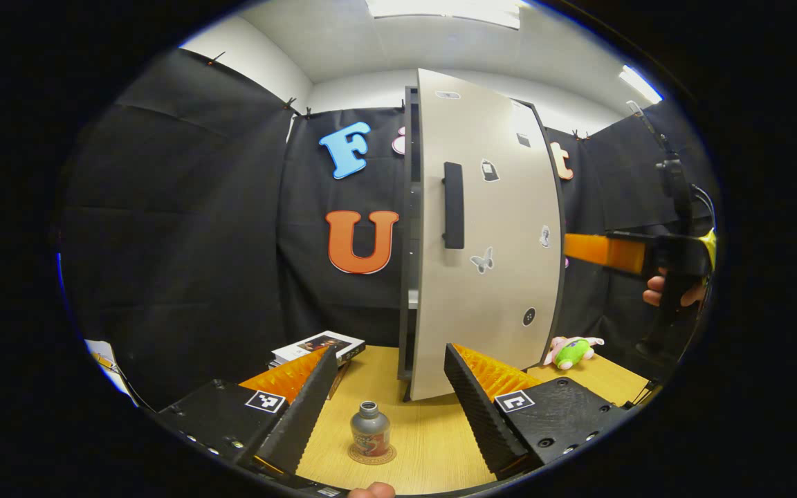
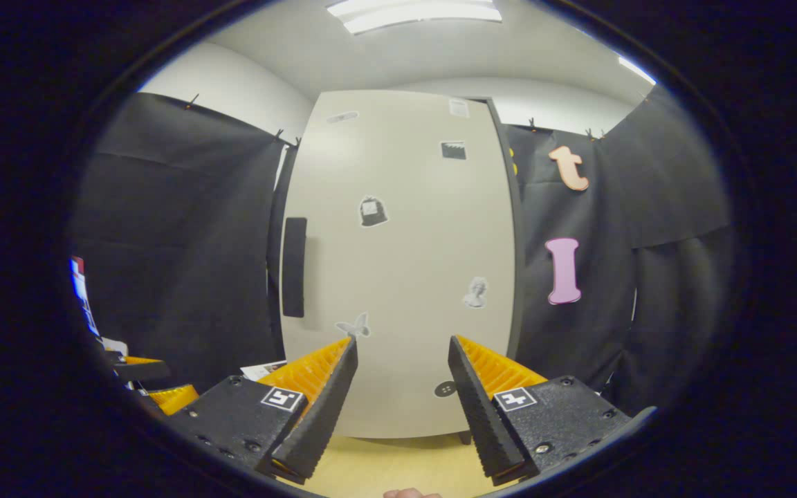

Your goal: Open the cabinet door with the right hand, grasp the bottle in the cabinet with the left hand and place it on the coaster, then close the cabinet door with the right hand.

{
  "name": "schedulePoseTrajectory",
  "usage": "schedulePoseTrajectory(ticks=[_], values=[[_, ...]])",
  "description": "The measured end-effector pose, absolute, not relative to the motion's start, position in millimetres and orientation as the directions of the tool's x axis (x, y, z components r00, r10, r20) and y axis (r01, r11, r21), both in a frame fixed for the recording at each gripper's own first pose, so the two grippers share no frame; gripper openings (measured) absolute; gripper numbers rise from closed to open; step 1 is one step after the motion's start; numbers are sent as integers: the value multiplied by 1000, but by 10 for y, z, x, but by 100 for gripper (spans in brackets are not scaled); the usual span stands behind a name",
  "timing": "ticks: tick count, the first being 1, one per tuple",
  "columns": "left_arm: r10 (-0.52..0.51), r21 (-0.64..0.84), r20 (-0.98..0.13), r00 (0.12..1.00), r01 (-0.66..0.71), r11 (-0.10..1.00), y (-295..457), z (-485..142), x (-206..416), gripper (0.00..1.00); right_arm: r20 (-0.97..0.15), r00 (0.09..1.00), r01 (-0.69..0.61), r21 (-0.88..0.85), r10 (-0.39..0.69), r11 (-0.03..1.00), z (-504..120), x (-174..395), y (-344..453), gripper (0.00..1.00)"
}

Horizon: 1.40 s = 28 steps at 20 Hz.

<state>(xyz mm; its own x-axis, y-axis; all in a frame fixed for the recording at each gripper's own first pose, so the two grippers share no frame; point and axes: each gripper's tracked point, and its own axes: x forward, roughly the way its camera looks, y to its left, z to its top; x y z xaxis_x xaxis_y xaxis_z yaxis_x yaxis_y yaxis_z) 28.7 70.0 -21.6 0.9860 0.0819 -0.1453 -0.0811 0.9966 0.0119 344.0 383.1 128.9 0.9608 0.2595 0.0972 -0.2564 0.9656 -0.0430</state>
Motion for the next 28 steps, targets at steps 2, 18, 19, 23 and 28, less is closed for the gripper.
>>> schedulePoseTrajectory(ticks=[2, 18, 19, 23, 28], values=[[59, 4, -140, 988, -59, 998, 590, -200, 282, 94, 112, 976, -184, -55, 189, 981, 1314, 3252, 3415, 86], [-41, 21, -88, 995, 43, 999, -132, -207, 39, 94, -1, 996, 90, 19, -90, 996, 475, 2249, 1888, 86], [-41, 24, -86, 995, 43, 999, -142, -212, 35, 94, 1, 996, 88, 17, -88, 996, 479, 2246, 1867, 86], [-34, 19, -82, 996, 36, 999, -166, -192, 31, 94, 12, 997, 73, 17, -74, 997, 504, 2249, 1896, 86], [-17, 21, -68, 998, 18, 1000, -121, -143, 27, 94, 29, 998, 46, 14, -47, 999, 560, 2248, 1965, 86]])
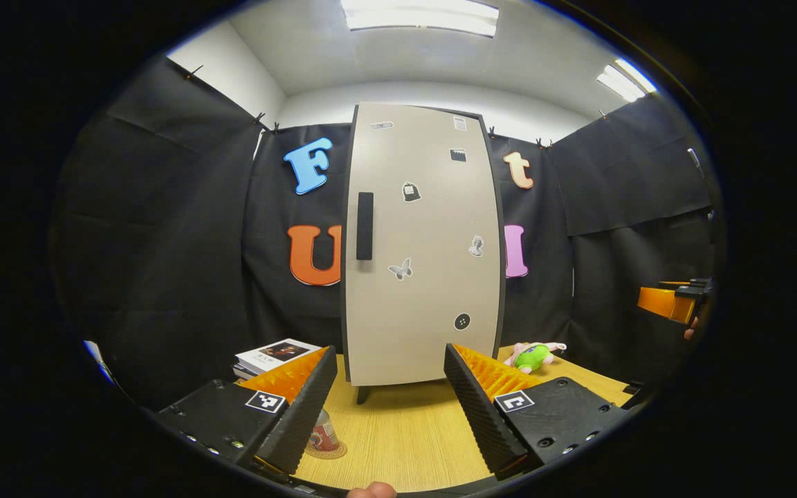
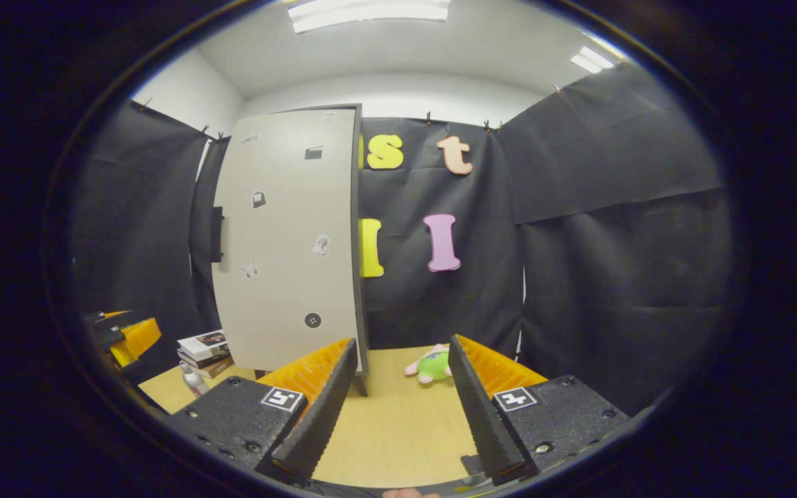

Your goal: Open the cabinet door with the right hand, grasp the bottle in the cabinet with the left hand and place it on the coaster, then close the cabinet door with the right hand.

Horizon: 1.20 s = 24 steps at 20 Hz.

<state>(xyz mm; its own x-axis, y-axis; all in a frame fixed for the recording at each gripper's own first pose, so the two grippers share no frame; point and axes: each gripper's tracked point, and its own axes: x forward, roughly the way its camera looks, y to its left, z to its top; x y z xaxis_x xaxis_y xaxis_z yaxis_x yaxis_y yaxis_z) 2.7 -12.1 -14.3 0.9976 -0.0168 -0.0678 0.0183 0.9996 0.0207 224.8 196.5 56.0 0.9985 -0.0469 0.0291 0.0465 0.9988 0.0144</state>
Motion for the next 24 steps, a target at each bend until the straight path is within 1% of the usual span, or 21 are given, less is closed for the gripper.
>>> schedulePoseTrajectory(ticks=[4, 10, 24], values=[[6, 16, -44, 999, -5, 1000, -60, -83, -5, 94, 47, 998, 28, 17, -29, 999, 627, 2246, 1995, 86], [13, 14, -45, 999, -13, 1000, -24, -94, -44, 94, 57, 998, 20, 20, -21, 1000, 664, 2244, 2021, 86], [-15, 17, -59, 998, 16, 1000, -88, -105, -58, 94, 65, 998, 13, 31, -15, 999, 667, 2215, 2075, 86]])
